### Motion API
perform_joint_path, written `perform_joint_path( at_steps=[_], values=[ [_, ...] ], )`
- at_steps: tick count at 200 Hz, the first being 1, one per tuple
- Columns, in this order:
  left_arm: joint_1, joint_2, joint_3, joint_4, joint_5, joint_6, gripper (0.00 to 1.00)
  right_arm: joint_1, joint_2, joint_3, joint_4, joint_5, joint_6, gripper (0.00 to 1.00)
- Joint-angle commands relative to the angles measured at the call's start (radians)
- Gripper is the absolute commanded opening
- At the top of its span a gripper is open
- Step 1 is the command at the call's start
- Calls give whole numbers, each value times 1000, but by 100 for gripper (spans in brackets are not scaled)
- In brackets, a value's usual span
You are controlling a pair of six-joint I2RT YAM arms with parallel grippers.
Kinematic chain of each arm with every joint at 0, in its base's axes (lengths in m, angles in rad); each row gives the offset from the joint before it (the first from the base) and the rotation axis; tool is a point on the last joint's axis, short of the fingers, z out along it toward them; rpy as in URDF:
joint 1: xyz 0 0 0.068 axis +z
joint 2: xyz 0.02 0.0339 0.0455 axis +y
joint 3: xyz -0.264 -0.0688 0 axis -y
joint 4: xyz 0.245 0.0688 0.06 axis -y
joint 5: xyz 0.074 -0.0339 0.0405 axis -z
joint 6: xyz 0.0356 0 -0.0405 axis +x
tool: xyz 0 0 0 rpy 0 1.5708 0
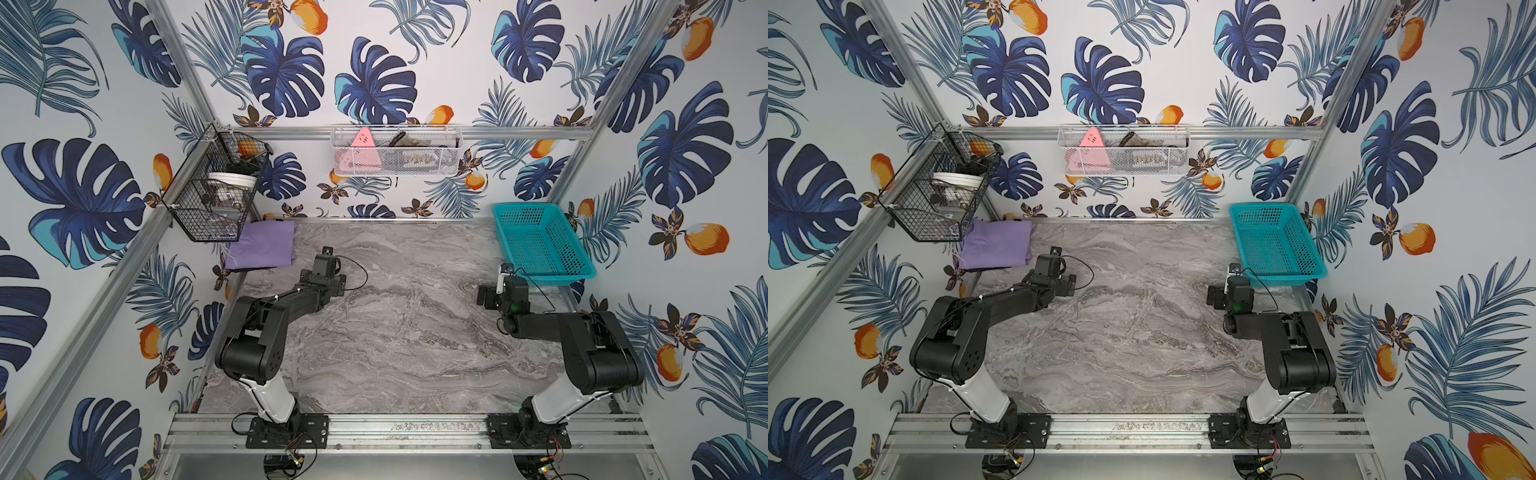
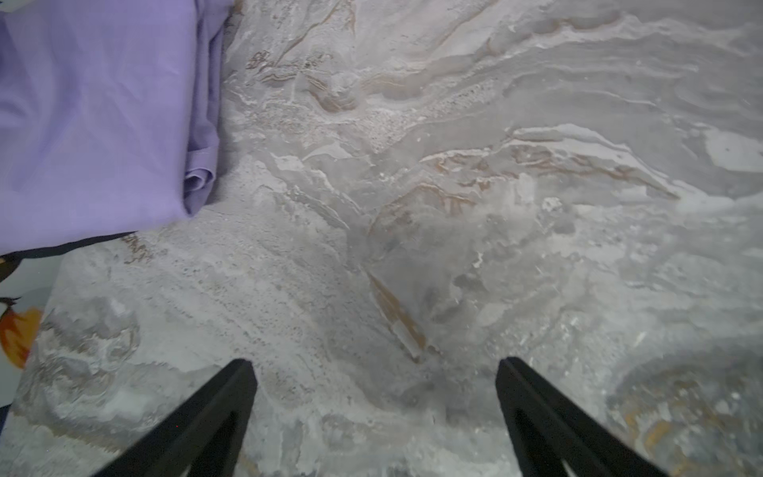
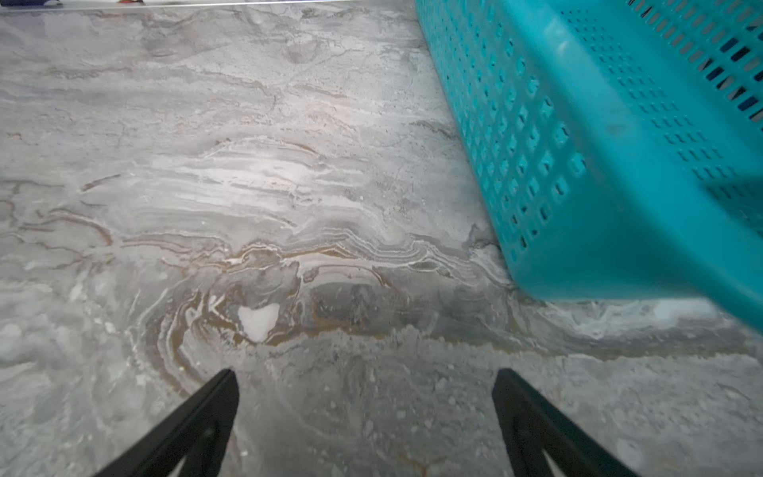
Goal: Fold and stack t-shirts
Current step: Reset both arms
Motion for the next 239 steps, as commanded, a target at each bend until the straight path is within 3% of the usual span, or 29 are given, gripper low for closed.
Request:
perform_joint_path(
  at_steps=[1, 22, 33, 50, 64, 103, 115, 129, 141, 150, 168, 202, 221, 233, 239],
  values=[
    [4, 7, -17, 91, 57, 20, 99, -1, -4, -29, 120, 13, 5, 100],
    [4, 5, -65, 143, 91, 37, 99, -7, -23, -148, 313, -28, 11, 100],
    [4, -1, -97, 196, 104, 53, 99, -21, 37, -268, 635, -107, -29, 100],
    [3, 4, -109, 222, 130, 59, 99, -16, -20, -317, 607, -268, -93, 100],
    [5, 0, -140, 267, 137, 62, 99, -15, 31, -328, 721, -245, -90, 100],
    [11, -64, -239, 378, 224, 87, 99, -15, 26, -172, 420, -71, -14, 100],
    [27, -55, -224, 362, 258, 80, 99, -29, 13, -151, 349, -78, 10, 100],
    [95, -23, -178, 327, 315, 20, 99, -29, 13, -171, 394, -127, -16, 100],
    [157, 71, -41, 168, 353, -51, 99, -31, 18, -179, 417, -120, -7, 100],
    [157, 137, 30, 73, 390, -30, 99, -40, 12, -167, 379, -104, 13, 100],
    [153, 105, -12, 114, 493, 20, 99, -73, 18, -134, 326, -147, 38, 100],
    [155, 57, -62, 152, 422, -18, 99, -78, 17, -135, 325, -197, 22, 100],
    [154, 65, -3, -24, 433, 14, 99, -78, 15, -140, 335, -180, 29, 100],
    [155, 168, 102, -240, 449, 67, 99, -80, 10, -147, 338, -174, 32, 100],
    [186, 236, 161, -339, 528, 80, 99, -79, 9, -154, 350, -173, 30, 100]
  ],
)
